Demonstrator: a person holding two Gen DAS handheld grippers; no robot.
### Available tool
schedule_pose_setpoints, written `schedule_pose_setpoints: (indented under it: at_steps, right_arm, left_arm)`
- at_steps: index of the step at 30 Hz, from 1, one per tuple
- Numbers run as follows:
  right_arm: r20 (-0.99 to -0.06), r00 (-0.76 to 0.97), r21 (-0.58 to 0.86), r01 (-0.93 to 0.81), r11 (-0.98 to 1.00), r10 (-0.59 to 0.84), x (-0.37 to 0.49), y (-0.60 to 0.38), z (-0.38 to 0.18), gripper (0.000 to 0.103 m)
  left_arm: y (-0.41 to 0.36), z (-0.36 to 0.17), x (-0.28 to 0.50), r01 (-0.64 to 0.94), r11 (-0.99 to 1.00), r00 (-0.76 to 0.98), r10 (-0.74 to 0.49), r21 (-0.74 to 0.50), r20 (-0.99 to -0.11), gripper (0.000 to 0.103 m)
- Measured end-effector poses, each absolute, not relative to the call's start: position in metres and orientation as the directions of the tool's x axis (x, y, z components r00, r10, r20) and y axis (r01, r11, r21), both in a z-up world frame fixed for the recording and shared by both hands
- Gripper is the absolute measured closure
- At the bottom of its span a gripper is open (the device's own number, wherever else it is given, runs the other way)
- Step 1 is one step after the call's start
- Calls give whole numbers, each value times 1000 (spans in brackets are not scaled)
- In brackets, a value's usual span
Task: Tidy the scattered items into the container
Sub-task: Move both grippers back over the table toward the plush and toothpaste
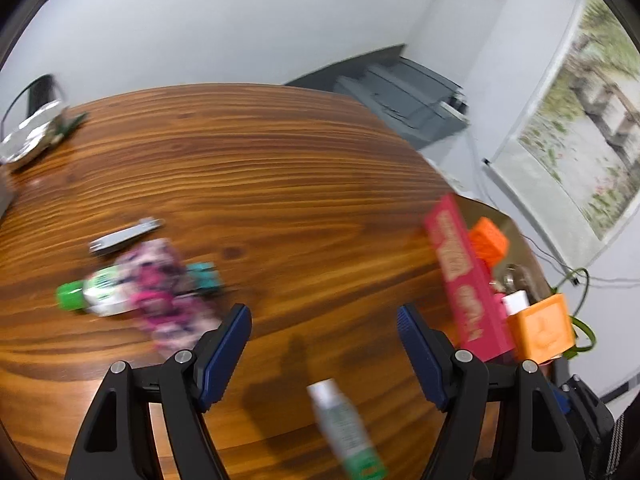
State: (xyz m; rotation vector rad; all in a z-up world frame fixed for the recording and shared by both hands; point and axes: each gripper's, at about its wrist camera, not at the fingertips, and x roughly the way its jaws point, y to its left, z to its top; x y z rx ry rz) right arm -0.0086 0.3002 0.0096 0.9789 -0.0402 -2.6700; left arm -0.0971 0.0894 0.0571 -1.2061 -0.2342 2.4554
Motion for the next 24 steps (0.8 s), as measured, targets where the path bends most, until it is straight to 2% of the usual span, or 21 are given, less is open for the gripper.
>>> schedule_pose_setpoints:
  at_steps: [8,15,22,23,24]
  right_arm:
    - [-703,-646,145,276,-950,-295,-36,266,-19,28]
    - [-698,-647,160,278,-947,-308,-41,261,-26,28]
    - [-690,-657,185,247,-951,-305,-40,270,-22,28]
    - [-691,-655,189,245,-951,-306,-40,271,-22,28]
    - [-694,-651,191,244,-951,-307,-41,270,-23,28]
  left_arm:
    - [11,30,-99,-112,-915,-593,375,-388,-713,26]
    - [28,21,-111,-162,-918,-559,387,-361,-733,26]
    - [45,10,-131,-130,-935,-550,346,-331,-760,27]
    - [47,8,-133,-123,-939,-554,335,-323,-762,31]
    - [51,6,-134,-120,-945,-555,319,-305,-769,51]
